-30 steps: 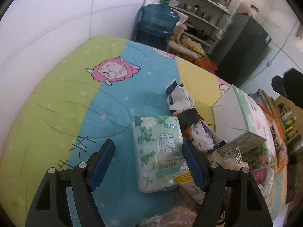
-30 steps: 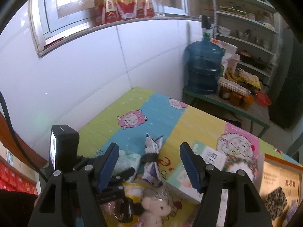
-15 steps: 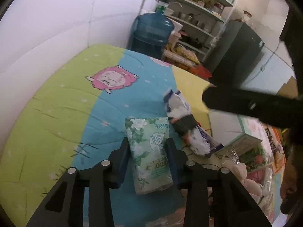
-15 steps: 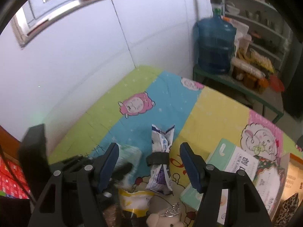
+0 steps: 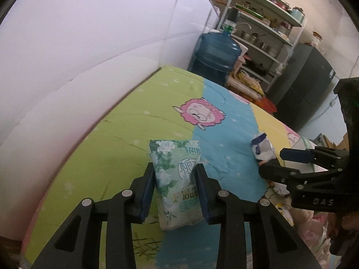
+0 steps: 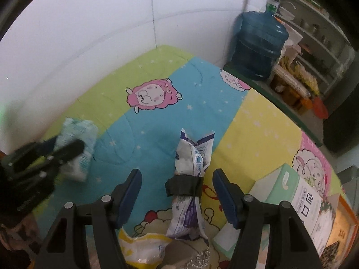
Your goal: Organize soft objects
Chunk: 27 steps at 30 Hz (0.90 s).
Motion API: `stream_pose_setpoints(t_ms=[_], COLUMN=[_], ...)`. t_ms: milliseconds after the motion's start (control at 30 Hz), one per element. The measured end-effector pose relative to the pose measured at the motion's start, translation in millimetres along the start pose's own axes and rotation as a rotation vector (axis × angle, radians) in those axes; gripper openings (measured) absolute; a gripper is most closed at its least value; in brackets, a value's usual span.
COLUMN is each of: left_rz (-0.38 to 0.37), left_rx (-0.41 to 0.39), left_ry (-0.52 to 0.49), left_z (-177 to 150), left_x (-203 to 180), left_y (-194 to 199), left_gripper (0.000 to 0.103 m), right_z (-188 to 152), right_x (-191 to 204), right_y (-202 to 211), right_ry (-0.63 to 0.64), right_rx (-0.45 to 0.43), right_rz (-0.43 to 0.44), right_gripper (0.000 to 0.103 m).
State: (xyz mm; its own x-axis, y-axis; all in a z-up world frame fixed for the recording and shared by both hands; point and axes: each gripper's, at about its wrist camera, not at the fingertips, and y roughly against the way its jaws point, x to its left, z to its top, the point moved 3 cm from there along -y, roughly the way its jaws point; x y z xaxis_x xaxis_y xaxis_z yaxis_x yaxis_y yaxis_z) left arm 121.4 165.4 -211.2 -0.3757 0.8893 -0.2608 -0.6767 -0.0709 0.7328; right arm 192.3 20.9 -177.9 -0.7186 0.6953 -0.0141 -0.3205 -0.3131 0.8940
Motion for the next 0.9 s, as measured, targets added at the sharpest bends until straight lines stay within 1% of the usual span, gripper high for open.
stream_pose_setpoints(t_ms=[67, 133, 233, 267, 333, 433, 533, 567, 600, 667, 733, 800, 900], left_rz=[0.001, 0.0, -0.004, -0.005, -0.007, -0.014, -0.018, -0.02, -0.021, -0.025, -0.028, -0.034, -0.042], left_rx=[-0.001, -0.001, -0.006, -0.008, -0.008, -0.01, -0.009, -0.009, -0.008, -0.001, 0.002, 0.001, -0.006], left_ry=[0.005, 0.011, 0.022, 0.023, 0.024, 0.022, 0.016, 0.015, 0.015, 0.019, 0.016, 0.011, -0.002], left_z=[0, -1, -4, -4, -4, -4, -5, -6, -6, -6, -6, -6, -3], left_x=[4, 8, 11, 12, 14, 15, 15, 16, 15, 16, 16, 15, 12], left_y=[1, 3, 6, 7, 7, 9, 10, 11, 11, 10, 10, 11, 13], left_gripper=[0.036, 0.036, 0.036, 0.036, 0.036, 0.036, 0.036, 0.036, 0.036, 0.036, 0.036, 0.036, 0.036], right_z=[3, 7, 11, 12, 12, 10, 6, 5, 5, 6, 6, 6, 9], right_x=[3, 5, 13, 14, 13, 10, 9, 9, 9, 7, 5, 5, 5], right_y=[-4, -3, 1, -2, -8, -16, -26, -30, -29, -31, -29, -23, -10], right_ry=[0.018, 0.026, 0.057, 0.056, 0.047, 0.051, 0.039, 0.043, 0.039, 0.019, -0.004, -0.021, -0.037], right_rx=[0.01, 0.012, 0.002, 0.018, 0.04, 0.078, 0.125, 0.145, 0.134, 0.143, 0.14, 0.113, 0.059], right_rz=[-0.022, -0.041, -0.077, -0.091, -0.087, -0.119, -0.109, -0.105, -0.102, -0.084, -0.066, -0.041, -0.03], right_gripper=[0.046, 0.039, 0.039, 0.039, 0.039, 0.04, 0.04, 0.038, 0.038, 0.034, 0.033, 0.033, 0.033])
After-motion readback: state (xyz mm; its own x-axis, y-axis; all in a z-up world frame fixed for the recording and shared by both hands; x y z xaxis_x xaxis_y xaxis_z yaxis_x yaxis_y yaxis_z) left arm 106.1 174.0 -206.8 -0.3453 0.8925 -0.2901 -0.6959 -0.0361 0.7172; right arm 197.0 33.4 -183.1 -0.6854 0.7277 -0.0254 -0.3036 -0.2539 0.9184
